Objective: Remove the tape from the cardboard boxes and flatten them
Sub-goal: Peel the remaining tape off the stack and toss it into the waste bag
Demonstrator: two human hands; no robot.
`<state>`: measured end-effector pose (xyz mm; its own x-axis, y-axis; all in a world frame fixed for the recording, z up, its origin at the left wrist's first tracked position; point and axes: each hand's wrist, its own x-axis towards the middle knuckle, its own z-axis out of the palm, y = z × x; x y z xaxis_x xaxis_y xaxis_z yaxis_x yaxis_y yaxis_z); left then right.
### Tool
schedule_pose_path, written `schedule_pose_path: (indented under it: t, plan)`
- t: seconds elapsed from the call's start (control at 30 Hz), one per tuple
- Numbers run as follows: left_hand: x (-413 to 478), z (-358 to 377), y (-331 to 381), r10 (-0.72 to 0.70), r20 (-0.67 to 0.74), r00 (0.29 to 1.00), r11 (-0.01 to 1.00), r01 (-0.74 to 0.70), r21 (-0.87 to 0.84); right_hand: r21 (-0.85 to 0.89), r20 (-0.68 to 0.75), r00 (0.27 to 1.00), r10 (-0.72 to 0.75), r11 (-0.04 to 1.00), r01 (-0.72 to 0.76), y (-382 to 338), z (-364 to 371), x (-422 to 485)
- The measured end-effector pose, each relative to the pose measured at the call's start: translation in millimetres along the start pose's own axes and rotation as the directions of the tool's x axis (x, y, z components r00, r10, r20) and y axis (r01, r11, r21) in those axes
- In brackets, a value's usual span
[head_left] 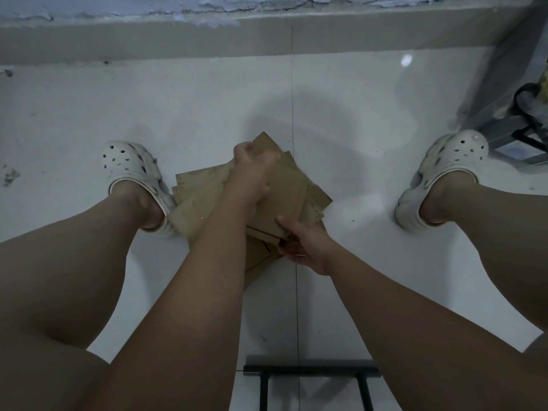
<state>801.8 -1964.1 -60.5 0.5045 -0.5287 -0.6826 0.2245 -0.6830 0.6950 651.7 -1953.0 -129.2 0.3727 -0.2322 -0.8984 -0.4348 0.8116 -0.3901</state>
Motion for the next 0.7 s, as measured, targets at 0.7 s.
schedule_pose_path:
  t: [0.7]
  plan:
    - [-5, 28, -16, 0.448, -0.098, 0.889, 0.819, -0.363, 0.444, 0.555, -0.248, 0.929, -0.275, 0.745, 0.369, -79, 12, -18]
